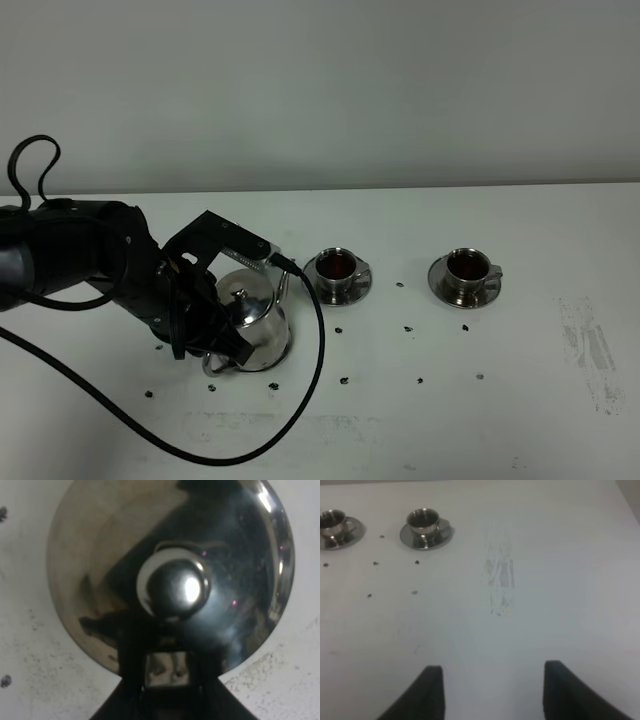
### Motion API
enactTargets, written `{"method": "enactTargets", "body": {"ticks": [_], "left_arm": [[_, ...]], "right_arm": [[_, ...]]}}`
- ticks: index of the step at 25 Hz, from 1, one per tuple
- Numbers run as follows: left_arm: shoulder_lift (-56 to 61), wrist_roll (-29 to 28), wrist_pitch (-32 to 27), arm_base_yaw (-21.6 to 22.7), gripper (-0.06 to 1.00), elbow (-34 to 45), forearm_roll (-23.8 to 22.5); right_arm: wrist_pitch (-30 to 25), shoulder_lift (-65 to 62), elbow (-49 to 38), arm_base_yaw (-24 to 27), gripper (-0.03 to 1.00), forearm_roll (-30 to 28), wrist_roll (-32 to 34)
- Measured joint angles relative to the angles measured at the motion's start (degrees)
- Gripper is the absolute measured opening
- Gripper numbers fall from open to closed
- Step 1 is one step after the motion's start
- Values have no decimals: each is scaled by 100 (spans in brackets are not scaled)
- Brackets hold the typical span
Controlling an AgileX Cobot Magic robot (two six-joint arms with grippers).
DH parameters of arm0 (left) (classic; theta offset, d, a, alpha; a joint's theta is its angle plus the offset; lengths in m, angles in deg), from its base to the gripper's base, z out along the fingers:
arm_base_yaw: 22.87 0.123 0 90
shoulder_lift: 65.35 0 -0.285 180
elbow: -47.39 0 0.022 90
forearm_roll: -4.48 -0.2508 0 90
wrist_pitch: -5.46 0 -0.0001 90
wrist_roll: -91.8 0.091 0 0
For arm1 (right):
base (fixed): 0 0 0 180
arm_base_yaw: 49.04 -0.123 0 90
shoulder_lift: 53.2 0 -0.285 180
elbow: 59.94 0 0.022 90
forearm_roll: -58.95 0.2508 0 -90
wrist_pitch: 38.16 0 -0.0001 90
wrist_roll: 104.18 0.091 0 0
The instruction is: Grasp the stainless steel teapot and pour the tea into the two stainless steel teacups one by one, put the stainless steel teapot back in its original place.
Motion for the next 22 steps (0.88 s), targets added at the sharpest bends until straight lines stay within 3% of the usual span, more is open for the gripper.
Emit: {"method": "enactTargets", "body": {"ticks": [22], "left_arm": [[-191,-6,336,0,23,0,-297]], "right_arm": [[0,0,0,0,43,0,0]]}}
